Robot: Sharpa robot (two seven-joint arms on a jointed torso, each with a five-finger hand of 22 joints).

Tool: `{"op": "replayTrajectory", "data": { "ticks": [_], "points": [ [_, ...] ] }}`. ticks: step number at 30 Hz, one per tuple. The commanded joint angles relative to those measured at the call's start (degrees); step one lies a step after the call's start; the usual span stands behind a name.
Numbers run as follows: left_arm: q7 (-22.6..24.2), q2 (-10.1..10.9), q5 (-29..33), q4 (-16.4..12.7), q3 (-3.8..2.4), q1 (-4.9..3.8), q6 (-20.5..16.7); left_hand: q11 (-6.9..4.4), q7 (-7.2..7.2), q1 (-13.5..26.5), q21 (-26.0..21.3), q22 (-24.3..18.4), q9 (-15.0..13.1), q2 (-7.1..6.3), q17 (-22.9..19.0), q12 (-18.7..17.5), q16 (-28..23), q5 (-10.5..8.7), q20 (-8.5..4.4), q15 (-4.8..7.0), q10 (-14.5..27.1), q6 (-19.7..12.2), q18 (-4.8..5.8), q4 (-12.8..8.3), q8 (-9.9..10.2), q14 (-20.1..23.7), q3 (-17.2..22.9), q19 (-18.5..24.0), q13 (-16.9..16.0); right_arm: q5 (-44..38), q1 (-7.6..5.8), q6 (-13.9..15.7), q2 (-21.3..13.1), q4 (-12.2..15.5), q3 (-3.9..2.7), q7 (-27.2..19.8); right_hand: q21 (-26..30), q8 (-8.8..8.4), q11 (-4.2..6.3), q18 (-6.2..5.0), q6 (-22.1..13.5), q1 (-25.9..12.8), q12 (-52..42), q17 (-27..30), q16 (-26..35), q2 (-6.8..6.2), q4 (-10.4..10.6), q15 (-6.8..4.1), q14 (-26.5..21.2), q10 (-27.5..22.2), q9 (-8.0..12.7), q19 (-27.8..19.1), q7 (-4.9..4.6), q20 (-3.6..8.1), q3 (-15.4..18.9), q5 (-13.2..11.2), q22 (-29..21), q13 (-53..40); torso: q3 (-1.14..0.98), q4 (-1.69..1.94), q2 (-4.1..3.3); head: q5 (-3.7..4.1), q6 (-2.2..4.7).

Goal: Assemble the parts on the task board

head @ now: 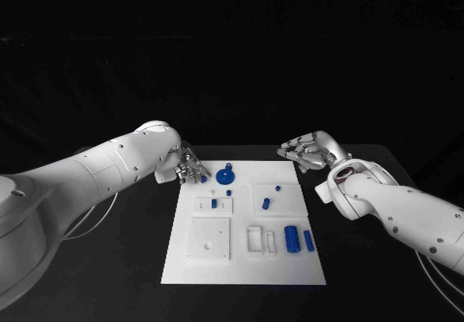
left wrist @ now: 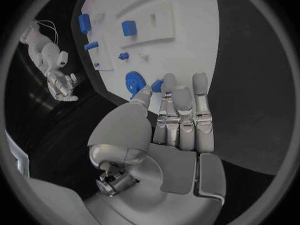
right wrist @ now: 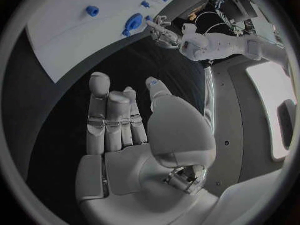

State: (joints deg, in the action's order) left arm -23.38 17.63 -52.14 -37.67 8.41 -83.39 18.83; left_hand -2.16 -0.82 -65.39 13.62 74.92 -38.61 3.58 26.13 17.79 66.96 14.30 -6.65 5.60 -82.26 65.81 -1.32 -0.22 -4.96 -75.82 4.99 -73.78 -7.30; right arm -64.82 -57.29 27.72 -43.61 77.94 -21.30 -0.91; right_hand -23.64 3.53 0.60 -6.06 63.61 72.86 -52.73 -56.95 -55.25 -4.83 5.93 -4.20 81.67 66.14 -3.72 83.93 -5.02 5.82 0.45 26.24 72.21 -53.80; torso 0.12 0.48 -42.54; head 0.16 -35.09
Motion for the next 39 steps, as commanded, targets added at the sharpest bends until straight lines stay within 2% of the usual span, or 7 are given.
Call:
{"op": "replayTrajectory", "data": {
  "ticks": [1,6,16,24,33,39],
  "points": [
    [0.31,-0.07,1.07,-0.17,0.05,0.12,2.28,0.29,-0.55,-1.35,-0.11,1.07,1.68,0.81,-0.16,-0.52,-0.25,1.84,0.08,-0.24,0.28,-0.16,0.82,-0.47,0.75,0.46,1.27,0.61,0.25,-0.39,0.0,-0.39,0.05,0.13,-0.03,-0.22,-0.05,0.04,-0.1,-0.6,-0.12,-0.03,0.06,0.03,0.2,-0.46,0.23,-0.09,-0.2,-0.28,0.06,2.44,0.01,-0.5,-0.02,0.23,-0.04,-0.01,0.03,0.01,-0.01,-0.04,0.03],
    [0.55,-0.08,1.35,-0.34,0.07,0.15,2.6,0.41,-0.81,-2.44,-0.02,1.11,3.68,1.63,-0.26,-1.16,-0.34,3.94,0.2,-0.35,0.07,-0.24,0.65,-2.07,1.05,0.48,3.61,0.71,0.66,-0.39,0.0,-0.37,0.1,0.11,-0.03,-0.24,-0.05,0.04,-0.1,-0.6,-0.12,-0.03,0.06,0.03,0.2,-0.46,0.23,-0.09,-0.2,-0.28,0.06,2.44,0.01,-0.5,-0.02,0.23,-0.04,-0.01,0.04,-0.04,0.0,-0.1,-0.03],
    [0.72,0.16,1.75,-0.57,0.09,0.18,2.51,0.55,-1.1,-1.8,0.34,1.11,4.67,2.17,-0.41,-2.01,-0.53,6.32,0.31,-0.44,-0.27,-0.49,0.43,-4.21,0.91,0.5,6.22,0.94,1.22,-0.39,0.0,-0.34,0.04,0.09,-0.03,-0.26,-0.05,0.04,-0.1,-0.6,-0.12,-0.03,0.06,0.03,0.2,-0.46,0.23,-0.09,-0.2,-0.28,0.06,2.44,0.01,-0.5,-0.02,0.23,-0.04,-0.01,0.05,0.08,-0.02,-0.16,0.01],
    [0.63,0.45,2.25,-0.66,0.09,0.18,2.51,0.83,-1.47,-1.3,0.78,1.14,5.48,2.49,-0.22,-3.63,-0.17,8.55,0.5,-0.65,-0.28,-0.93,0.11,-5.36,0.96,0.48,7.74,1.06,2.14,-0.39,0.0,-0.33,0.0,0.08,-0.03,-0.27,-0.05,0.04,-0.1,-0.6,-0.12,-0.03,0.06,0.03,0.2,-0.46,0.23,-0.09,-0.2,-0.28,0.06,2.44,0.01,-0.5,-0.02,0.23,-0.04,-0.01,0.02,-0.05,-0.06,-0.28,-0.01],
    [0.74,0.51,2.82,-1.07,0.09,0.18,2.52,0.71,-1.54,-2.3,1.56,1.25,5.37,2.58,0.01,-4.45,0.19,10.81,0.36,-0.51,-1.33,0.01,-0.09,-7.61,0.73,0.16,9.49,1.13,2.55,-0.39,0.0,-0.35,0.0,0.04,-0.03,-0.3,-0.05,0.04,-0.1,-0.6,-0.12,-0.03,0.06,0.03,0.2,-0.46,0.23,-0.09,-0.2,-0.28,0.06,2.44,0.01,-0.5,-0.02,0.23,-0.04,-0.01,0.01,-0.04,-0.04,-0.29,-0.08],
    [0.8,1.17,3.71,-2.44,0.09,0.17,0.79,0.37,-1.3,-2.63,3.05,1.27,4.88,2.45,0.68,-4.8,0.79,11.77,0.06,-0.2,-2.72,1.22,-0.23,-8.7,0.67,-0.47,10.52,1.04,2.59,-0.39,0.0,-0.34,-0.1,0.03,-0.03,-0.31,-0.24,0.04,-0.08,-0.59,-0.12,-0.09,-0.06,-0.05,0.11,-0.49,0.33,-0.1,-0.14,-0.18,0.06,2.46,0.02,-0.49,0.09,0.21,0.0,-0.1,0.0,0.01,-0.01,-0.34,-0.05]
  ]
}}
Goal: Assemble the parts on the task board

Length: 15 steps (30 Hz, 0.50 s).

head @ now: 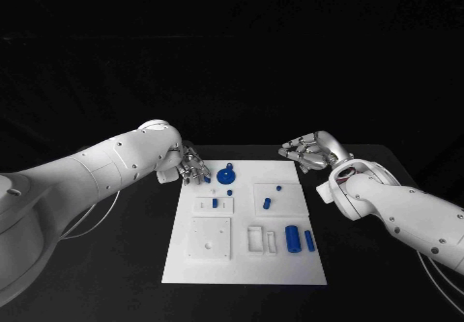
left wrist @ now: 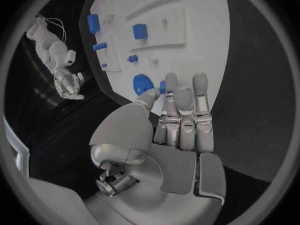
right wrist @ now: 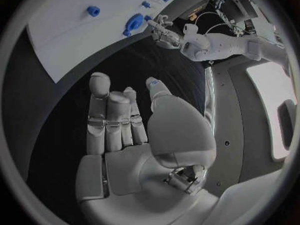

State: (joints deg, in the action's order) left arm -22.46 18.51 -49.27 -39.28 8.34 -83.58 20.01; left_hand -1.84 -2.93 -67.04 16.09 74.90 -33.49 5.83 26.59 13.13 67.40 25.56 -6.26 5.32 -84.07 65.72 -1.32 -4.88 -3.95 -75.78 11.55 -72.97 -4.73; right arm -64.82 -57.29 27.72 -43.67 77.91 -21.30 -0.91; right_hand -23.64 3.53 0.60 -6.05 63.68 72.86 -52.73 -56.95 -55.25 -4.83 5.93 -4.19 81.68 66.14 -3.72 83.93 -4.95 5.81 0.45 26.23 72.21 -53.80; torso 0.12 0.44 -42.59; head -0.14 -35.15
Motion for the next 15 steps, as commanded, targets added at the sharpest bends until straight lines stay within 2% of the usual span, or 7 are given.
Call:
{"op": "replayTrajectory", "data": {
  "ticks": [1,6,9,15],
  "points": [
    [-0.13,0.47,0.96,-1.14,0.15,0.35,-0.8,-0.05,0.91,-0.97,0.82,1.3,-0.4,0.03,0.39,-0.05,0.55,1.4,-0.42,0.18,-1.26,1.64,-0.25,-4.22,-0.45,-0.71,4.07,0.13,-0.02,-0.38,0.0,-0.33,-0.06,0.06,-0.03,-0.31,-0.24,0.04,-0.08,-0.6,-0.19,-0.09,-0.06,-0.05,0.11,-0.49,0.33,-0.1,-0.14,-0.18,0.06,2.46,-0.05,-0.49,0.09,0.22,0.0,-0.1,0.01,0.07,0.07,-0.02,0.03],
    [-0.33,2.17,1.7,-4.14,0.11,0.3,-4.05,-0.5,1.32,-0.52,2.0,1.32,-1.08,-1.15,1.11,0.34,1.04,5.55,-0.81,0.57,-2.3,3.02,-0.34,-5.1,-0.68,-1.35,4.75,-0.21,-0.2,-0.38,0.0,-0.29,-0.25,0.03,-0.03,-0.32,-0.24,0.04,-0.08,-0.6,-0.19,-0.09,-0.06,-0.05,0.11,-0.49,0.33,-0.1,-0.14,-0.18,0.06,2.46,-0.05,-0.49,0.09,0.22,0.0,-0.1,0.02,0.16,0.13,-0.03,-0.02],
    [-0.58,3.47,2.22,-6.45,0.07,0.19,-5.72,-0.69,1.52,0.06,2.96,1.28,-1.4,-1.77,1.65,1.15,0.79,7.22,-1.04,0.78,-2.37,3.75,-0.34,-5.66,-0.35,-2.03,5.47,-0.23,-0.38,-0.38,0.0,-0.26,-0.4,0.02,-0.03,-0.33,-0.24,0.04,-0.08,-0.6,-0.19,-0.09,-0.06,-0.05,0.11,-0.49,0.33,-0.1,-0.14,-0.18,0.06,2.46,-0.05,-0.49,0.09,0.22,0.0,-0.1,0.06,0.29,0.22,0.06,-0.05],
    [-1.65,7.12,2.58,-13.51,0.0,-0.25,-9.17,-1.08,1.83,0.64,4.2,1.24,-1.79,-2.71,2.88,2.69,0.48,10.18,-1.33,1.09,-2.56,4.95,-0.45,-6.33,-0.2,-2.92,5.97,-0.34,-0.59,-0.32,0.01,-0.18,-0.72,-0.01,-0.03,-0.35,-0.24,0.04,-0.08,-0.6,-0.19,-0.09,-0.06,-0.05,0.11,-0.49,0.33,-0.1,-0.14,-0.18,0.06,2.46,-0.05,-0.49,0.09,0.22,0.0,-0.1,0.26,0.72,0.47,0.18,-0.13]
  ]
}}
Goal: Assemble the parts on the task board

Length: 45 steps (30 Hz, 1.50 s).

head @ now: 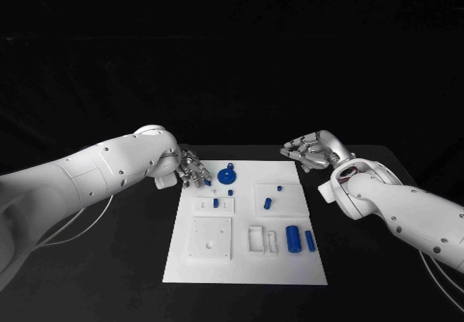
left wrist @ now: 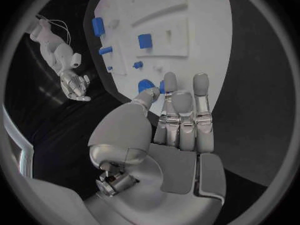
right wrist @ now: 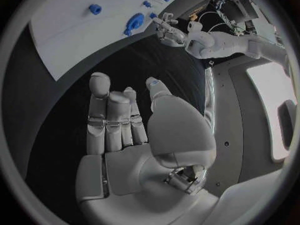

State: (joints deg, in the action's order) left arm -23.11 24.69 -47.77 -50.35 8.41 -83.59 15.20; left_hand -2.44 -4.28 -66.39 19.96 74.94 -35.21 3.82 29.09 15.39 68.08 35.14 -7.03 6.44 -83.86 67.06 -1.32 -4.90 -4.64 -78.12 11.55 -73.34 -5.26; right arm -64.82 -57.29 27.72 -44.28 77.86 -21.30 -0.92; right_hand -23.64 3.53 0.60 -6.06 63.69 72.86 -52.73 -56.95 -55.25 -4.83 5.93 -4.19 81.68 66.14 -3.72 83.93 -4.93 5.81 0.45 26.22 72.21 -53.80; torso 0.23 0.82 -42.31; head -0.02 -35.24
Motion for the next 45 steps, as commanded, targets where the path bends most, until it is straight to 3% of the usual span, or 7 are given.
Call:
{"op": "replayTrajectory", "data": {
  "ticks": [1,8,15,22,39,45],
  "points": [
    [-1.18,1.57,1.04,-3.71,-0.08,-0.31,-4.78,-0.51,3.2,0.12,0.58,1.19,-0.12,-0.81,0.75,0.66,-0.39,0.88,-0.59,0.03,-2.76,3.74,-0.45,-6.41,0.55,-0.7,6.07,0.06,-0.02,-0.3,0.0,-0.18,-0.15,0.04,-0.03,-0.34,-0.24,0.04,-0.08,-0.59,-0.2,-0.09,-0.06,-0.05,0.11,-0.49,0.33,-0.1,-0.14,-0.18,0.06,2.46,-0.06,-0.49,0.09,0.22,0.0,-0.1,0.19,0.41,0.26,0.09,-0.05],
    [-2.05,5.83,-2.1,-11.77,-0.09,-0.65,-7.71,-0.65,3.35,0.27,1.55,1.09,-0.22,-1.09,2.94,1.4,-1.62,1.37,-0.68,0.13,-2.82,4.24,-0.51,-6.56,0.59,-1.34,6.18,0.27,0.31,-0.21,0.01,-0.14,-0.37,0.01,-0.04,-0.35,-0.24,0.04,-0.08,-0.59,-0.2,-0.09,-0.06,-0.05,0.11,-0.49,0.33,-0.1,-0.14,-0.18,0.06,2.46,-0.06,-0.49,0.09,0.22,0.0,-0.1,0.43,0.84,0.39,0.17,-0.27],
    [-2.62,8.48,-3.17,-15.78,-0.09,-0.74,-9.09,-0.81,3.51,0.39,1.88,1.08,-0.32,-1.38,4.25,2.22,-2.29,2.02,-0.84,0.29,-2.84,4.67,-0.51,-6.64,0.59,-1.91,6.29,0.01,0.3,-0.11,0.01,-0.16,-0.42,-0.13,-0.04,-0.38,-0.24,0.04,-0.08,-0.59,-0.2,-0.09,-0.06,-0.05,0.11,-0.49,0.33,-0.1,-0.14,-0.18,0.06,2.46,-0.06,-0.49,0.09,0.22,0.0,-0.1,0.6,1.07,0.51,0.16,-0.48],
    [-3.69,10.35,-3.52,-19.05,-0.01,-0.76,-7.81,-0.84,3.51,0.42,1.92,1.08,-0.34,-1.41,4.91,2.33,-2.56,2.04,-0.83,0.28,-2.87,4.73,-0.48,-6.7,0.59,-1.99,6.3,0.11,0.39,-0.04,0.02,-0.21,-0.43,-0.23,-0.04,-0.4,-0.26,0.03,-0.07,-0.59,-0.13,-0.1,-0.01,-0.07,0.1,-0.44,0.4,-0.12,-0.11,-0.17,0.06,2.46,-0.04,-0.48,0.18,0.19,-0.03,-0.05,0.58,1.01,0.44,-0.16,-0.58],
    [-4.88,11.09,-4.4,-21.84,0.37,-0.59,-6.72,-0.88,3.57,0.41,2.03,1.08,-0.38,-1.47,5.65,2.56,-2.64,2.19,-0.86,0.32,-2.89,4.85,-0.48,-6.75,0.56,-2.1,6.3,0.1,0.37,0.04,0.02,-0.28,-0.35,-0.32,-0.04,-0.43,-0.26,0.03,-0.07,-0.59,-0.13,-0.1,-0.01,-0.07,0.1,-0.44,0.4,-0.12,-0.11,-0.17,0.06,2.46,-0.04,-0.48,0.18,0.19,-0.03,-0.05,0.4,0.88,0.38,-0.57,-0.88],
    [-5.34,11.23,-5.17,-22.12,1.09,-0.47,-5.14,-0.87,3.56,0.41,2.05,1.09,-0.39,-1.49,5.83,2.58,-2.64,2.2,-0.86,0.31,-2.87,4.85,-0.47,-6.79,0.57,-2.1,6.31,0.13,0.38,0.05,0.02,-0.29,-0.36,-0.34,-0.04,-0.43,-0.26,0.03,-0.07,-0.59,-0.13,-0.1,-0.01,-0.07,0.1,-0.44,0.4,-0.12,-0.11,-0.17,0.06,2.46,-0.04,-0.48,0.18,0.19,-0.03,-0.05,0.42,0.92,0.44,-0.58,-0.98]
  ]
}}
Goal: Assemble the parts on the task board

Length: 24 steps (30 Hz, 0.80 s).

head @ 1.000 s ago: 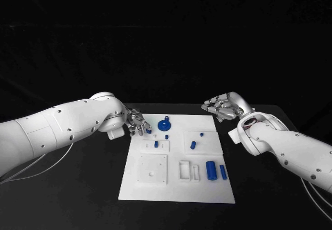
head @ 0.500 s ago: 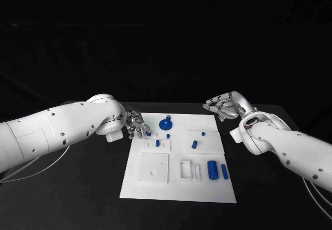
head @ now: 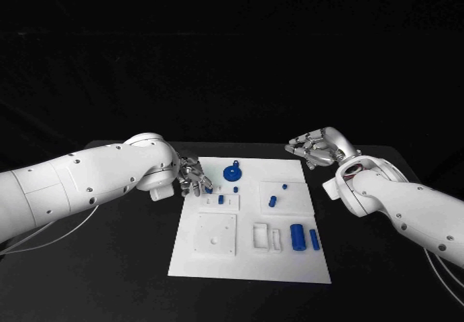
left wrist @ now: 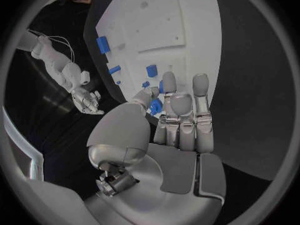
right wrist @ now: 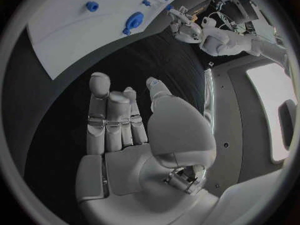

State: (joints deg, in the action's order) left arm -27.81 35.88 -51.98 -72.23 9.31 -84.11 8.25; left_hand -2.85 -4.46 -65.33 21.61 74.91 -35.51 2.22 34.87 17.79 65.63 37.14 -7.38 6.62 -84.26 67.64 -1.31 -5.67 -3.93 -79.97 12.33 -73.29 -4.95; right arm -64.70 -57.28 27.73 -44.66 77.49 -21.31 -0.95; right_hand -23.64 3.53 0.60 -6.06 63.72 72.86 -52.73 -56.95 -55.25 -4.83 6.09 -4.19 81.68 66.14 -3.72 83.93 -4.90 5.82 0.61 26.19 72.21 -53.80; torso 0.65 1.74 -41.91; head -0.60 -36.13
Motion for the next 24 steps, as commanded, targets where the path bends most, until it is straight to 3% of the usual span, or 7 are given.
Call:
{"op": "replayTrajectory", "data": {
  "ticks": [1,16,24],
  "points": [
    [-0.68,0.06,-1.09,-0.26,0.3,0.08,1.95,-0.46,3.74,-0.65,0.42,1.12,-0.1,0.11,0.19,0.19,-0.18,0.22,-0.51,0.12,-2.48,4.28,-0.47,-6.05,-0.13,-0.26,5.55,0.11,0.08,-0.07,0.01,-0.3,0.01,0.02,-0.03,-0.41,-0.26,0.03,-0.07,-0.59,-0.16,-0.1,-0.01,-0.06,0.1,-0.44,0.24,-0.12,-0.11,-0.17,0.06,2.46,-0.07,-0.48,0.01,0.23,-0.03,-0.05,0.01,0.02,0.05,0.02,-0.15],
    [-1.1,0.38,-1.9,-1.04,1.61,0.67,2.81,-0.46,3.75,-0.6,0.53,1.12,-0.17,0.17,0.76,0.27,-0.29,0.24,-0.51,0.12,-2.48,4.31,-0.44,-6.14,-0.13,-0.3,5.57,0.2,0.13,-0.02,0.01,-0.38,0.09,-0.04,-0.03,-0.43,-0.35,0.04,-0.06,-0.58,-0.13,-0.1,0.02,-0.05,0.14,-0.33,0.16,-0.12,-0.1,-0.19,0.06,2.45,-0.07,-0.47,0.11,0.25,-0.08,-0.03,0.03,0.05,-0.02,-0.08,-0.31],
    [-1.01,0.04,-1.93,-1.0,1.93,0.99,2.76,-0.48,3.77,-0.56,0.59,1.12,-0.22,0.14,1.09,0.39,-0.34,0.26,-0.53,0.14,-2.48,4.36,-0.44,-6.21,-0.15,-0.36,5.54,0.19,0.11,-0.01,0.01,-0.43,0.15,-0.11,-0.03,-0.46,-0.35,0.04,-0.06,-0.58,-0.13,-0.1,0.02,-0.05,0.14,-0.33,0.16,-0.12,-0.1,-0.19,0.06,2.45,-0.07,-0.47,0.11,0.25,-0.08,-0.03,0.0,-0.04,-0.02,-0.12,-0.53]
  ]
}}
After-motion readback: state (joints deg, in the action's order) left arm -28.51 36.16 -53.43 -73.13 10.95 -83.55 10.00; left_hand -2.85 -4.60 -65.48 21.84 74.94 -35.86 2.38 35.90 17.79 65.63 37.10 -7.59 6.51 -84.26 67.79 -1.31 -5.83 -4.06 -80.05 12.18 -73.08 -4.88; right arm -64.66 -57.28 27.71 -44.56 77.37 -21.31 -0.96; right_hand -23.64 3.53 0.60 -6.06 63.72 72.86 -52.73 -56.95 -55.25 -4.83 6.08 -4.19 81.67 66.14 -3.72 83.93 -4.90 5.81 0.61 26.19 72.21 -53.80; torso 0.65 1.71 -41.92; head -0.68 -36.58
